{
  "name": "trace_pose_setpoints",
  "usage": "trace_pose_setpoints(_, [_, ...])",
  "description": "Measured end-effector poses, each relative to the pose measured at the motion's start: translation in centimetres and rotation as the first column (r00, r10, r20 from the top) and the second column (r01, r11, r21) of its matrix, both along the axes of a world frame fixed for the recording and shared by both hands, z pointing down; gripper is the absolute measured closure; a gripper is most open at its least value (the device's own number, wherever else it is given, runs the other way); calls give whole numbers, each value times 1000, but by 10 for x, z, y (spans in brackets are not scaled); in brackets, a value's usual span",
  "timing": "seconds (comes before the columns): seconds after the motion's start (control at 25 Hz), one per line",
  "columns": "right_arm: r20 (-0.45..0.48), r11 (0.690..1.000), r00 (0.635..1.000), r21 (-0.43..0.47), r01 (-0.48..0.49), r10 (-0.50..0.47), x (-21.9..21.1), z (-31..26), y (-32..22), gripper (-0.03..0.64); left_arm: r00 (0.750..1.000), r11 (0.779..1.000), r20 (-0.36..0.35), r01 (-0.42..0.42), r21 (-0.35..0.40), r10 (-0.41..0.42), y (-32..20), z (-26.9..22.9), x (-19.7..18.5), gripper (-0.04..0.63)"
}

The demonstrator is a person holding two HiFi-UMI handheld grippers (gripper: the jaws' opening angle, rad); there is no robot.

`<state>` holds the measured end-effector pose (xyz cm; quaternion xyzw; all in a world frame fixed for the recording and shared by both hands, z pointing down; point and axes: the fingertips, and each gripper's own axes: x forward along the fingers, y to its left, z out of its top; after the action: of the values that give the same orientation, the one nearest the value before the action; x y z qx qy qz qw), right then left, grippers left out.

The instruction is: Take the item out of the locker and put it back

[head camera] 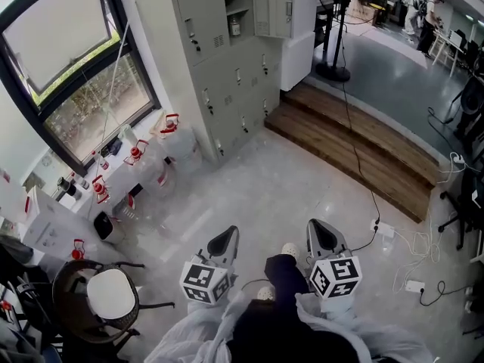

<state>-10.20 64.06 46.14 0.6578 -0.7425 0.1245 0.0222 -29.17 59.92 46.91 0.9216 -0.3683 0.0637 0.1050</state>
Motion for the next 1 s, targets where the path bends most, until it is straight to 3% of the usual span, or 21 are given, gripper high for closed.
trace_pose_setpoints(0.48, [22, 999, 1000, -31, 15, -15, 18, 7, -62, 617, 1000, 1000, 17, -15, -12, 15, -66, 3, 24, 586])
trace_pose_setpoints(1.0, [50, 998, 997, -12, 54, -53, 68, -4, -196, 617, 999, 999, -11, 33, 4, -33, -189, -9, 67, 586])
